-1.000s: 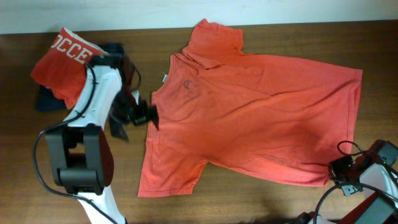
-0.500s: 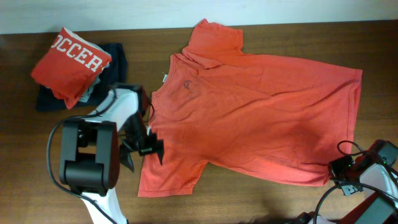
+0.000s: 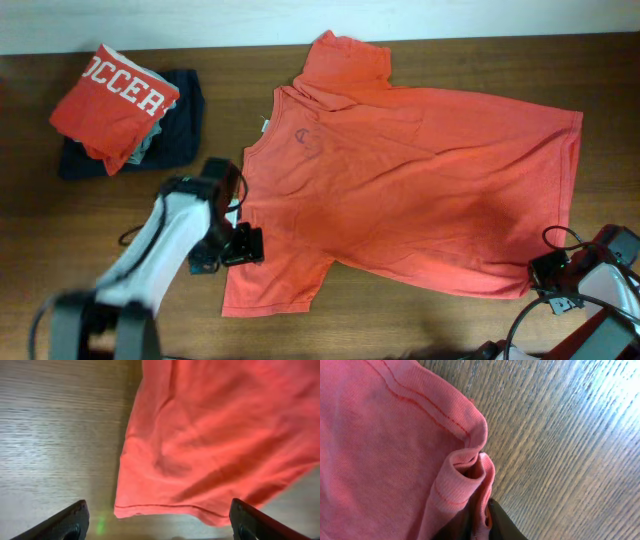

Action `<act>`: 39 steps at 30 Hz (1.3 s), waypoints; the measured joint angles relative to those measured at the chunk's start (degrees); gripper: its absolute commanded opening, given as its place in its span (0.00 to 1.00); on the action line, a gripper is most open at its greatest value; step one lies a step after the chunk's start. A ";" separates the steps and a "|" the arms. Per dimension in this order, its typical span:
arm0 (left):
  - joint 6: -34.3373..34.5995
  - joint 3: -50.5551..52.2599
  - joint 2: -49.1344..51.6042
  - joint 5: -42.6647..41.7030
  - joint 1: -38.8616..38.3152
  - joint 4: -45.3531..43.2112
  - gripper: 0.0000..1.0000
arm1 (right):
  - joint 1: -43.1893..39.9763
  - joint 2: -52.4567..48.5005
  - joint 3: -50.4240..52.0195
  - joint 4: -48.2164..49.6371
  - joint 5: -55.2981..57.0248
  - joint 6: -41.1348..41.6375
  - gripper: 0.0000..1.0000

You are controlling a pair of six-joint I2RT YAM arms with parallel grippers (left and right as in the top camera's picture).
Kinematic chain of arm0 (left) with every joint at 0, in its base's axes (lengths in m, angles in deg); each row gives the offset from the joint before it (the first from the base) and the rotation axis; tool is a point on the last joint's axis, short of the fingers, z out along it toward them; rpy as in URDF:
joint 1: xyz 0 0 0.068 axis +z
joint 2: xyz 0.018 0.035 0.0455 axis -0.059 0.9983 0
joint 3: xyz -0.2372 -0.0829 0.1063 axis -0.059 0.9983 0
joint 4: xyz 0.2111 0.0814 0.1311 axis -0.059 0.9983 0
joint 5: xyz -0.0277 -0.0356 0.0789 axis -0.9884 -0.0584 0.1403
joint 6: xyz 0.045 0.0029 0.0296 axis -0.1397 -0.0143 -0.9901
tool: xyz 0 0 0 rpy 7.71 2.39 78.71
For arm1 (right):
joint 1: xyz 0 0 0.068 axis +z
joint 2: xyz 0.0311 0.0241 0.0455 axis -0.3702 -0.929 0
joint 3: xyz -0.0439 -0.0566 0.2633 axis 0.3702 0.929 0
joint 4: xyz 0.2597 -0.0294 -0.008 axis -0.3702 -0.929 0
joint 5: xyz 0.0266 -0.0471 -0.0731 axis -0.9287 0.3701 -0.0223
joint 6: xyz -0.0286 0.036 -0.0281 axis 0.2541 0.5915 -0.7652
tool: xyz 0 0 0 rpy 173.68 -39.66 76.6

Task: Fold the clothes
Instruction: 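Grasp the lower left hem corner with the left gripper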

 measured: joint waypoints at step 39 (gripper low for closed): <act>14.91 18.82 -3.48 -2.14 0.02 -13.27 0.73 | 0.00 0.00 0.00 0.02 -0.24 0.00 0.19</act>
